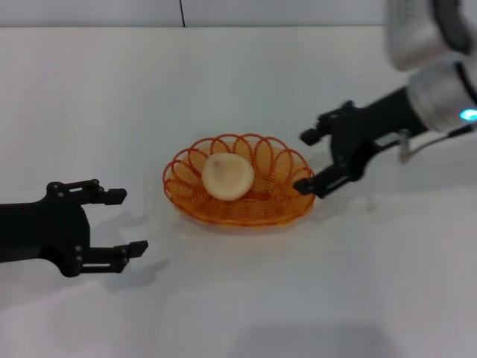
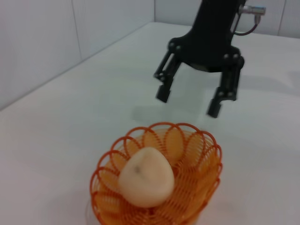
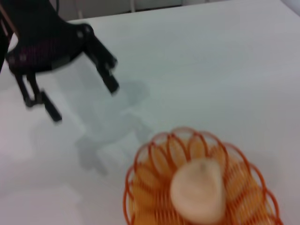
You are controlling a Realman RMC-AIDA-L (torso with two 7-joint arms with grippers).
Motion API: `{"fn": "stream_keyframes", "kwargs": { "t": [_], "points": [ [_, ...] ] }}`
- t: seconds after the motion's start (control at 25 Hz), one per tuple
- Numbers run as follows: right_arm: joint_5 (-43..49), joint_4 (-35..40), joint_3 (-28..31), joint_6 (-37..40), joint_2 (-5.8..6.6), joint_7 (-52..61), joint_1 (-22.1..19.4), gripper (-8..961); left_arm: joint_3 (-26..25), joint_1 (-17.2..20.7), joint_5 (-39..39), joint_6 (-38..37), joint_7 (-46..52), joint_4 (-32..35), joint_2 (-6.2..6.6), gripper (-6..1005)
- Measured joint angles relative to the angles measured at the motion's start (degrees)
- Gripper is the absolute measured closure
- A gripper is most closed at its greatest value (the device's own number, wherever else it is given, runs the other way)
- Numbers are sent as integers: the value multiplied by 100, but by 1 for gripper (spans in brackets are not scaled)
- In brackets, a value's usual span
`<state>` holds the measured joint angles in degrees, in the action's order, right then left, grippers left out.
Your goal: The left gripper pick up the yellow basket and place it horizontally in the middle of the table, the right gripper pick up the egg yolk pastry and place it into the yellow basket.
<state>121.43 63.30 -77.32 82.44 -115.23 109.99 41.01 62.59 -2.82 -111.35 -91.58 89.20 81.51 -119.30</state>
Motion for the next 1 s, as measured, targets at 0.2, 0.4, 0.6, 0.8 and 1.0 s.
{"fn": "stream_keyframes", "kwargs": {
  "t": [0.2,0.4,0.6,0.8,1.0],
  "points": [
    [-78,56,707,580,4,-900,-592,81,-165,-85,8,-9,-58,-136,9,183],
    [-48,-162,1338,1099,24,-1496,-783,82,-227,-231,17,-109,-86,-265,17,183],
    [-69,-455,1773,1426,53,-2069,-908,82,-377,-396,63,-317,-121,-452,21,183],
    [-75,-653,2159,1757,114,-2348,-907,81,-592,-603,76,-513,-150,-678,29,183],
    [-91,-782,2252,1811,259,-2397,-941,81,-691,-701,77,-616,-167,-764,30,183]
  ]
}}
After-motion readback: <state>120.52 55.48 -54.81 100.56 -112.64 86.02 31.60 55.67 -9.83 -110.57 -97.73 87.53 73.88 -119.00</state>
